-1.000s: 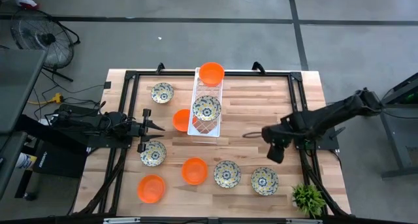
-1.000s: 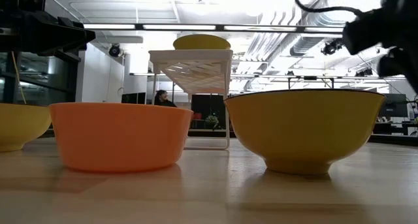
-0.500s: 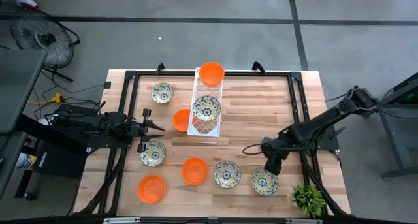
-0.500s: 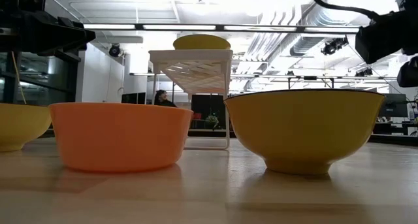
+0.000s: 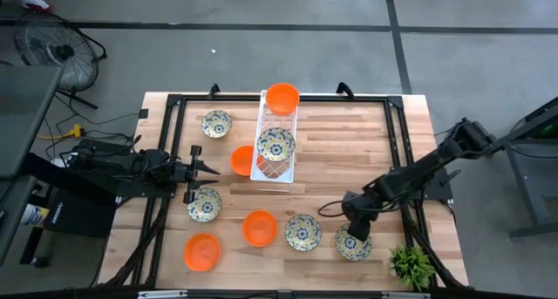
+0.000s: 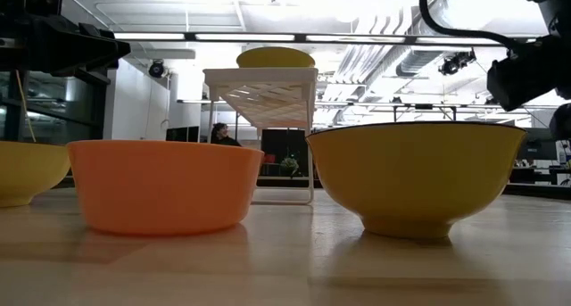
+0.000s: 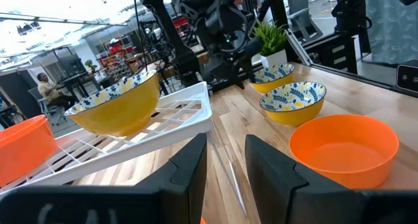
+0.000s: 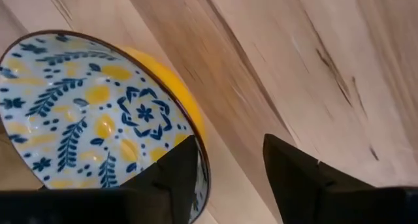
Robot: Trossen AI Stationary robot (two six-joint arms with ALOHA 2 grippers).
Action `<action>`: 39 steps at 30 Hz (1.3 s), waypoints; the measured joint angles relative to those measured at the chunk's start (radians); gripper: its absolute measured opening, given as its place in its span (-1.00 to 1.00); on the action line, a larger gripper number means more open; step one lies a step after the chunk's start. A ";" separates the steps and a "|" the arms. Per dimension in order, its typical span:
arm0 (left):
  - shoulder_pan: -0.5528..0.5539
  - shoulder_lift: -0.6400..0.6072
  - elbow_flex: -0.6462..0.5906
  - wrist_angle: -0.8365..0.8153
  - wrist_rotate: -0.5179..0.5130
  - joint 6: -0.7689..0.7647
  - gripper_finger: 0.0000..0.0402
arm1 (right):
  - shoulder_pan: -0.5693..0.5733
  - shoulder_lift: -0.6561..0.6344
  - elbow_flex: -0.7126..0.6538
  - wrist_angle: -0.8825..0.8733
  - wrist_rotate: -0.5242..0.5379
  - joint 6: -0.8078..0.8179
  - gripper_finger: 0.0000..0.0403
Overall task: Pick & Place Mini bowls
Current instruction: Stack the white and yellow bowl on the white and yellow bowl on the shelf
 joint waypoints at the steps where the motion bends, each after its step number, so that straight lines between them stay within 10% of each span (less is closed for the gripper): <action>1: 0.000 0.000 0.000 0.000 0.000 0.000 -0.50 | 0.000 0.003 0.000 0.004 0.001 0.000 -0.23; 11: 0.000 0.000 0.000 0.000 0.000 0.000 -0.50 | -0.017 0.004 0.031 -0.013 -0.006 -0.026 -0.93; 22: 0.000 0.000 0.000 0.000 0.000 0.000 -0.50 | -0.179 -0.086 0.148 -0.205 -0.069 -0.218 -0.98; 39: 0.000 0.000 0.000 0.000 0.000 0.000 -0.50 | -0.709 -0.043 0.716 -0.707 0.001 -0.895 -1.00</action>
